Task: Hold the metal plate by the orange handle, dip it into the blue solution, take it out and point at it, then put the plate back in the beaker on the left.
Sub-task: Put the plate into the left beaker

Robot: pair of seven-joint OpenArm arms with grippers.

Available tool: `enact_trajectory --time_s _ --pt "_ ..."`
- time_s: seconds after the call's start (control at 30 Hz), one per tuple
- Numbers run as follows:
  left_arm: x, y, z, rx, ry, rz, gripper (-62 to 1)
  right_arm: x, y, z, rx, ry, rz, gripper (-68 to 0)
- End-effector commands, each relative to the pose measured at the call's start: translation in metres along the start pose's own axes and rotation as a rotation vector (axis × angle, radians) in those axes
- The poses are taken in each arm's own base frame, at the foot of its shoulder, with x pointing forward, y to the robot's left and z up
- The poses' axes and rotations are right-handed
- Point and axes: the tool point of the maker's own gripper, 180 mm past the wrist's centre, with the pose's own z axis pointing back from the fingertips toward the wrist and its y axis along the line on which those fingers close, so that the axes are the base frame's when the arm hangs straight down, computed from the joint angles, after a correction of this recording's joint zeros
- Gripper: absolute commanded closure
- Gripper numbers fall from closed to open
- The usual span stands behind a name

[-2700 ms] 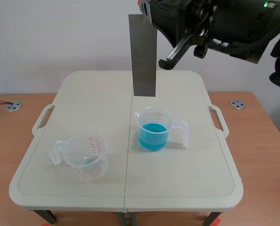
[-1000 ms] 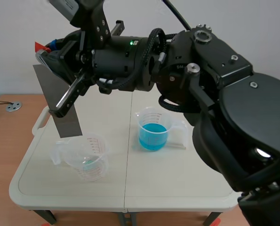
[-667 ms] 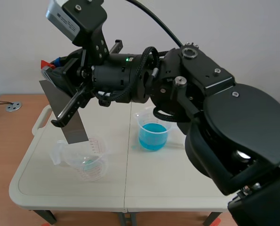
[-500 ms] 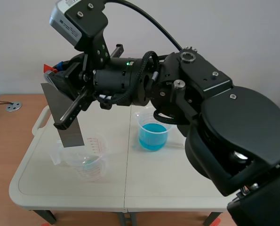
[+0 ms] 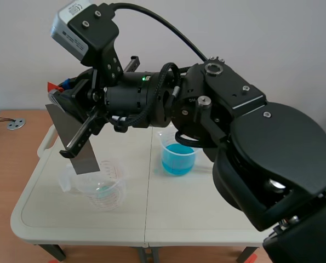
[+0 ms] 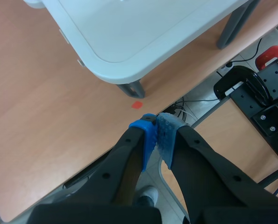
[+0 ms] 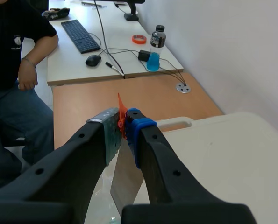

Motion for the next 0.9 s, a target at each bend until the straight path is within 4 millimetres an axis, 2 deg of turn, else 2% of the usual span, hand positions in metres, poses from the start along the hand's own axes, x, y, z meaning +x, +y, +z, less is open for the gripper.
enact_trajectory --time_s 0.0,0.37,0.87 --pt "0.005 0.0 0.0 0.003 -0.021 0.006 -1.5 0.014 -0.005 -0.002 -0.001 -0.037 0.016 -1.3" --pt "0.005 0.0 0.0 0.002 -0.021 0.006 -1.5 0.001 0.0 -0.002 0.001 0.007 -0.005 -1.3" --pt "0.005 -0.001 0.0 0.001 -0.021 0.006 -1.5 -0.028 0.022 0.004 0.008 0.061 -0.093 -1.3"
